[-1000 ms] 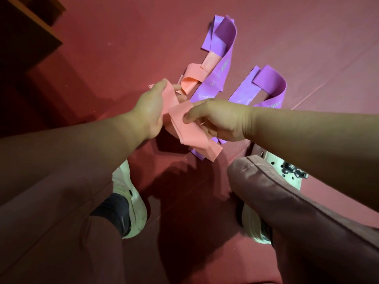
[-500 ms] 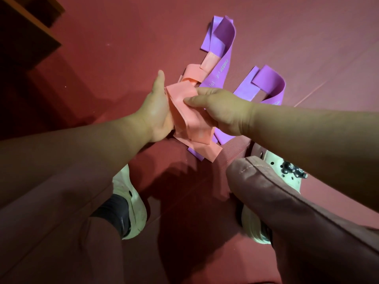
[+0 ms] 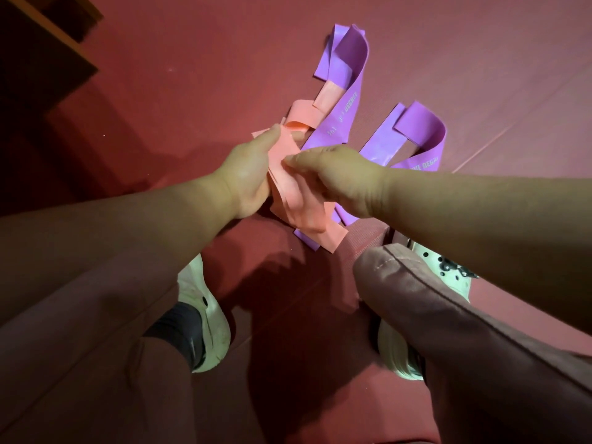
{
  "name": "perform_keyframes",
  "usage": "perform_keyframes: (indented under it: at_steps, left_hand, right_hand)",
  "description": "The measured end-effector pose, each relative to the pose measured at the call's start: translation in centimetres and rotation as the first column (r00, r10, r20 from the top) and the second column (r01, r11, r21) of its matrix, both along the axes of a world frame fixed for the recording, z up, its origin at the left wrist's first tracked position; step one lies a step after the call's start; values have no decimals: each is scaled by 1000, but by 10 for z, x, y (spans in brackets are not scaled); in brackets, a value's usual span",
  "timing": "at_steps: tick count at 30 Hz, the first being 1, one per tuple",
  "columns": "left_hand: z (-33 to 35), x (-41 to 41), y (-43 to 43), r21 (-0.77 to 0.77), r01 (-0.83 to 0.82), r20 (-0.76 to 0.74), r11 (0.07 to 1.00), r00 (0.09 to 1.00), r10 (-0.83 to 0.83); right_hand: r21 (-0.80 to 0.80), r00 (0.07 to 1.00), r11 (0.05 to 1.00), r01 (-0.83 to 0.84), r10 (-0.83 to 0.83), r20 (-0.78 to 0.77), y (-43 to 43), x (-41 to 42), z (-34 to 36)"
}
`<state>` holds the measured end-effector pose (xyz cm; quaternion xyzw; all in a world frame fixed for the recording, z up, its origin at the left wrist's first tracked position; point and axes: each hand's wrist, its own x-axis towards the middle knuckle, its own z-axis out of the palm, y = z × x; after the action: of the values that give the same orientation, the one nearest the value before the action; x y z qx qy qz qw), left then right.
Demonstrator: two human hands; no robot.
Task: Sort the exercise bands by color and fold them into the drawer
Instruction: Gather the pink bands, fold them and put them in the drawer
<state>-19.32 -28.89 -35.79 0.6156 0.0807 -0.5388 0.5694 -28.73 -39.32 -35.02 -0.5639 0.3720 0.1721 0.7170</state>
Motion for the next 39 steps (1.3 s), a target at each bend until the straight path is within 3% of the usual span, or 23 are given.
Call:
perform_keyframes:
  at_steps: [8,12,16,18,22,27,31,35,37,39]
  left_hand:
    - [12,35,-6,-44,-185,69,982,980,187]
    - [16,41,-7,-61,-267,37,962,962,270]
    - [17,39,-6,-51,-272,8,961,962,272]
    - [16,38,-6,-45,-275,-10,960,961,275]
    - [16,36,-7,-18,-243,-19,970,970,242]
    - [15,34,-4,15,-212,-15,977,977,212]
    - [15,35,-1,31,-223,-23,974,974,224]
    - [13,34,0,54,-221,-10,974,975,222]
    - [13,32,0,69,-210,-6,975,977,211]
    - [12,30,-1,83,-210,-21,974,977,212]
  right_hand:
    - [-97,953,952,-292,281,-108,-2,-13,-9]
    - [-250,843,807,-535,491,-218,-1,-20,-10]
    - [-326,826,759,-563,517,-223,2,-23,-6]
    - [-243,826,790,-563,527,-198,5,-23,-7]
    - [114,900,908,-403,415,-132,16,-25,-14]
    - [289,877,892,-348,418,-235,19,-30,-22]
    - [35,885,931,-363,356,-298,12,-28,-25]
    - [-219,881,885,-411,324,-345,0,-19,-22]
    - [-362,858,794,-489,364,-362,-4,-13,-17]
    - [-528,829,640,-558,410,-380,-6,-8,-13]
